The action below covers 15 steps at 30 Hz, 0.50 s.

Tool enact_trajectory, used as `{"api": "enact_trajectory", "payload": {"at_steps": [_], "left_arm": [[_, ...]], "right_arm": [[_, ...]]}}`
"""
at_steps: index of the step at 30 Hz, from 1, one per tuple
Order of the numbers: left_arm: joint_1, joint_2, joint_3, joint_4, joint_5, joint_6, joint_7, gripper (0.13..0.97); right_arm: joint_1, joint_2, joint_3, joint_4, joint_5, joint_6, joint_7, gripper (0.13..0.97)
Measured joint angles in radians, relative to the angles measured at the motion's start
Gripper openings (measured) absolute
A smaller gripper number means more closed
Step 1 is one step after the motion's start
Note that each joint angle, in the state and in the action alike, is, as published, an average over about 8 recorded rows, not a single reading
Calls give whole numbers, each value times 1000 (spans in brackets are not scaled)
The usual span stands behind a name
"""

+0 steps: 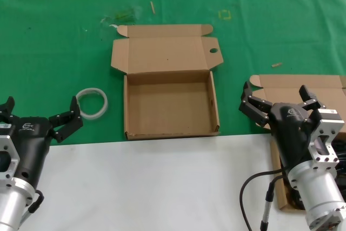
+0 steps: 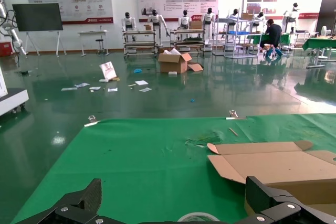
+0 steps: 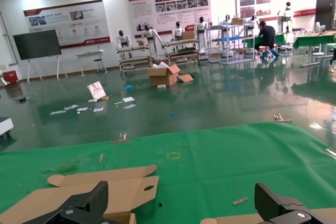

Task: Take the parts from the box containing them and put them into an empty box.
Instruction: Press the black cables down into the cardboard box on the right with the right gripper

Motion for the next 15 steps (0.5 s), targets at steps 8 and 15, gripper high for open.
{"api": "enact_trajectory", "payload": {"at_steps": [8,15], "left_arm": [[0,0,0,0,0,0,0,966],[0,0,0,0,0,0,0,966]], "right_arm": [[0,0,0,0,0,0,0,965],[0,0,0,0,0,0,0,965]]}}
